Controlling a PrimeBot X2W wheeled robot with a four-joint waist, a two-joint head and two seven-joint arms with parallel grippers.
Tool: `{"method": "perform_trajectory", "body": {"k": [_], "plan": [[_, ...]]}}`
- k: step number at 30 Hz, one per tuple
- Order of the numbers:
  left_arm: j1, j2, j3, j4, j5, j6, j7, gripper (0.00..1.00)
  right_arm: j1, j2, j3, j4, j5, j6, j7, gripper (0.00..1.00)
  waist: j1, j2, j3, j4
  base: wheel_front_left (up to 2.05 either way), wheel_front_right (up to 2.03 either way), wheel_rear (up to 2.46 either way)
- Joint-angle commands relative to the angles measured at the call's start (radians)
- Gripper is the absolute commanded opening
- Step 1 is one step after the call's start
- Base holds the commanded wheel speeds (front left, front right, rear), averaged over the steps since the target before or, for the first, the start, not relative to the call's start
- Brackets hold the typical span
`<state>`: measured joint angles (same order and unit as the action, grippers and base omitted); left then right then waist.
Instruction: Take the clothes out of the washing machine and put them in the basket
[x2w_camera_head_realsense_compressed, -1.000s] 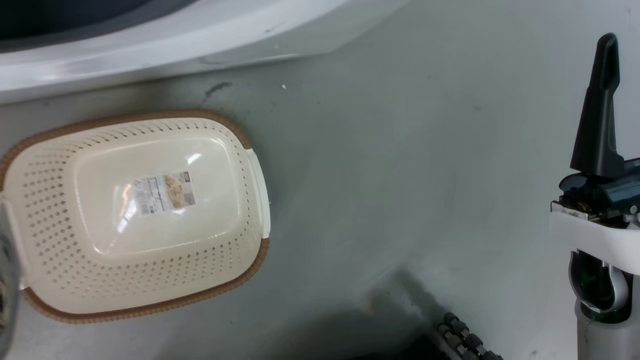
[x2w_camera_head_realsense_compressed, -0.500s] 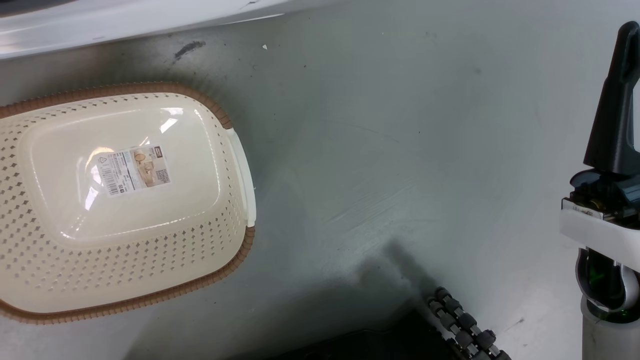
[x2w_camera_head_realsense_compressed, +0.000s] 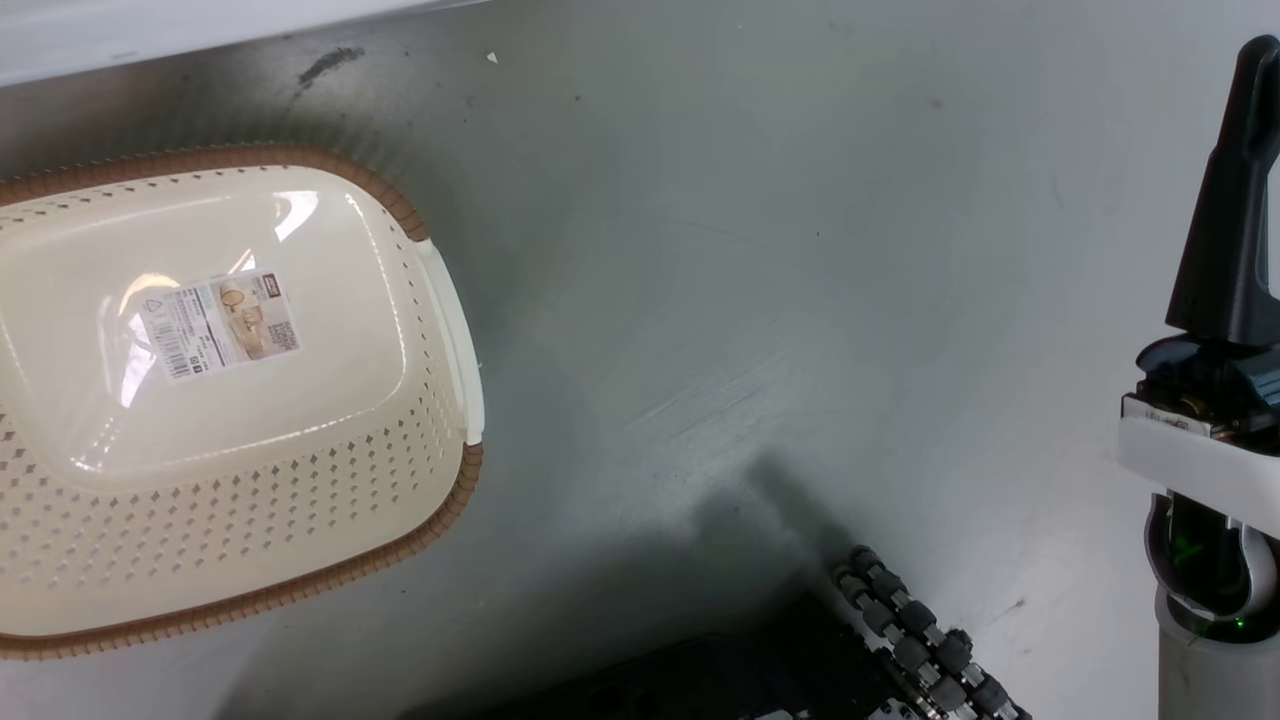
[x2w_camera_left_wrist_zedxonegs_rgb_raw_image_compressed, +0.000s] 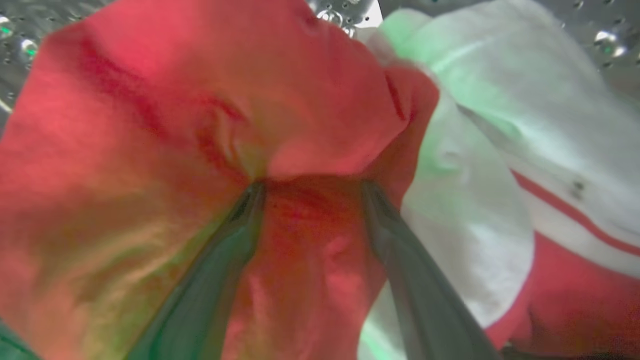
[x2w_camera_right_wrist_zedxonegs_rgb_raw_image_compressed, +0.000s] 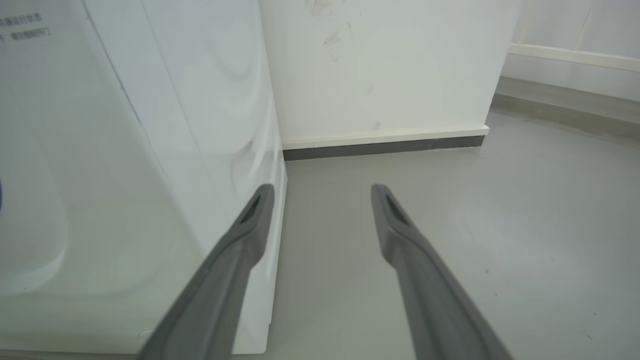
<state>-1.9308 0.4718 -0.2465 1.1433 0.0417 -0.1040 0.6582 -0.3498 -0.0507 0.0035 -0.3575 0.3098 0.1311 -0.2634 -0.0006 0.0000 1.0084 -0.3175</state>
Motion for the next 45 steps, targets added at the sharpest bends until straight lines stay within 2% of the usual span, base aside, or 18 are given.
{"method": "perform_trajectory", "body": {"k": [1,2,3,4,5,11,21,30,39,45], "plan": [[0.003,0.004,-0.007,0.003,0.008,0.008,-0.002,1.0,-0.019,0.001,0.001,-0.004,0.006,-0.001,-0.002,1.0,0.0006,0.0,0.008,-0.004,0.0,0.0,0.0],[0.006,0.006,-0.008,0.009,0.006,0.009,0.008,1.0,-0.021,0.001,0.0,-0.003,0.007,-0.001,-0.002,1.0,0.0006,0.0,0.009,-0.004,0.0,0.0,0.0],[0.01,0.007,-0.011,0.014,0.006,0.011,0.014,0.9,-0.022,0.001,0.0,-0.001,0.008,-0.001,-0.002,1.0,0.0006,0.0,0.01,-0.005,0.0,0.0,0.0],[0.012,0.007,-0.015,0.018,0.004,0.01,0.019,0.31,-0.024,0.001,-0.001,0.001,0.01,-0.001,-0.002,1.0,0.0006,0.0,0.01,-0.005,0.0,0.0,0.0],[0.013,0.007,-0.016,0.018,0.001,0.009,0.018,0.0,-0.026,0.001,-0.002,0.002,0.012,-0.001,-0.002,1.0,0.0006,0.0,0.01,-0.005,0.0,0.0,0.0],[0.037,0.023,-0.027,0.018,-0.007,-0.004,-0.014,0.0,-0.029,0.001,-0.007,0.01,0.014,-0.001,-0.002,1.0,0.0006,0.0,-0.005,-0.004,0.0,0.0,0.0],[0.177,0.033,-0.022,0.009,-0.072,-0.019,-0.293,0.0,-0.02,0.001,-0.016,0.028,-0.013,-0.001,-0.002,1.0,0.0006,0.0,-0.129,0.018,0.0,0.0,0.0],[0.398,-0.028,-0.028,0.041,-0.157,-0.025,-0.558,0.0,0.045,0.0,-0.008,0.08,-0.088,-0.001,-0.002,1.0,0.0006,0.0,-0.323,0.086,0.0,0.0,0.0],[0.665,-0.093,-0.135,-0.001,-0.292,-0.025,-0.738,0.0,0.147,0.0,-0.002,0.147,-0.15,-0.001,-0.002,1.0,0.0006,0.0,-0.54,0.152,0.0,0.0,0.0],[0.833,-0.09,-0.228,-0.112,-0.385,-0.026,-0.798,0.0,0.219,0.0,0.002,0.174,-0.183,-0.001,-0.002,1.0,0.0006,0.0,-0.663,0.2,0.0,0.0,0.0]]}}
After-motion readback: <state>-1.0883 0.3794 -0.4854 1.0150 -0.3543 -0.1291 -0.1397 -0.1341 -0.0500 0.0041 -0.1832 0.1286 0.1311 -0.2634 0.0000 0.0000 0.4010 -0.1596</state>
